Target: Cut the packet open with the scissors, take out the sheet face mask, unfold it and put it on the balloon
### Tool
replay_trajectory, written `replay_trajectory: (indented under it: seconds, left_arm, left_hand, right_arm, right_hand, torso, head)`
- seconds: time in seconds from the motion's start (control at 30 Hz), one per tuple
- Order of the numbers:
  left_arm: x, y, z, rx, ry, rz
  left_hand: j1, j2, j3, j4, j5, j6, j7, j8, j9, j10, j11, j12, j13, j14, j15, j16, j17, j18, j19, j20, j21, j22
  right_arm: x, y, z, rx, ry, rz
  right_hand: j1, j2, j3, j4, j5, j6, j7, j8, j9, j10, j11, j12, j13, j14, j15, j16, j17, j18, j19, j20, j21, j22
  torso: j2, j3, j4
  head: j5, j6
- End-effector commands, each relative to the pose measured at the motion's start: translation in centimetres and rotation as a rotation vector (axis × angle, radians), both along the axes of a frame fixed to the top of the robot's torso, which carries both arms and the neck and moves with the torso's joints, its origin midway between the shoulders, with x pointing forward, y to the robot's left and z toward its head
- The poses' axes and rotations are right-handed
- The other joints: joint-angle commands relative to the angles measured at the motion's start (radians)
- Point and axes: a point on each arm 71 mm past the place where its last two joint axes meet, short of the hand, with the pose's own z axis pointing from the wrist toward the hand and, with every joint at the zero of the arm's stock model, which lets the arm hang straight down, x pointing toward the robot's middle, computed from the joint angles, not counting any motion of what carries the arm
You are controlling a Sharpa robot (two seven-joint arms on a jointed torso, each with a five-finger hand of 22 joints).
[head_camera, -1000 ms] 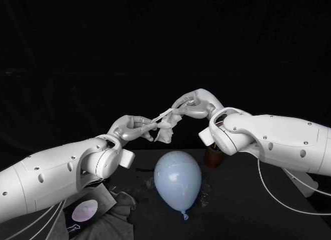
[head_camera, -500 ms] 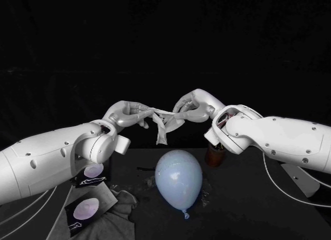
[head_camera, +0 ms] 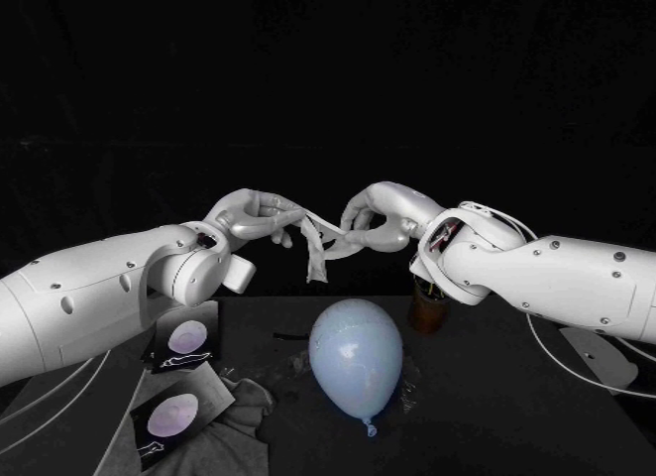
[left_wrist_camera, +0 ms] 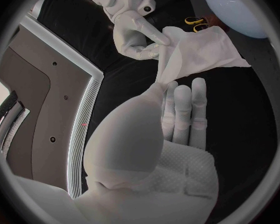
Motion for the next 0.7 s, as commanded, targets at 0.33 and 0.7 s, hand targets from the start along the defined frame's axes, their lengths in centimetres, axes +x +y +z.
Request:
replay_trajectory:
  seconds: [0.33,0.7]
  left_arm:
    - [0.4,0.2,-0.6,0.074,0.093,-0.146]
    - [1.0,0.9,-0.3,0.053,0.075,-0.108]
  left_hand:
    - [-0.042,-0.028,0.088,-0.003,0.002,-0.016,0.002,0.013,0.145,0.058,-0.002,-0.067,0.005,0.062,-0.004,0.014,0.060,0.012,0.017,-0.012,0.014,0.009]
    - [-0.059,-0.033,0.118,-0.003,0.003,-0.024,0.001,0.015,0.160,0.084,-0.005,-0.085,0.008,0.079,-0.007,0.016,0.071,0.012,0.025,-0.016,0.017,0.010]
  right_arm:
    - [0.6,-0.2,3.4,-0.068,-0.140,-0.013]
    - [2.6,-0.3,5.4,-0.156,-0.154,-0.030]
  right_hand:
    - [0.005,-0.006,0.007,-0.003,0.003,0.003,-0.003,0.005,0.001,0.033,-0.036,0.006,0.003,0.006,0.001,0.002,0.000,0.008,-0.005,-0.003,0.007,0.002]
    - [0.012,-0.010,-0.005,0.007,0.003,0.005,-0.004,0.004,-0.003,0.034,-0.037,0.002,0.008,0.014,-0.002,-0.008,-0.005,0.007,0.012,-0.012,0.046,0.037]
  torso:
    - [0.000,-0.0016,0.0007]
    - [0.000,-0.0022,0.0002]
  head:
    - [-0.009,0.002]
    - [-0.011,0.007]
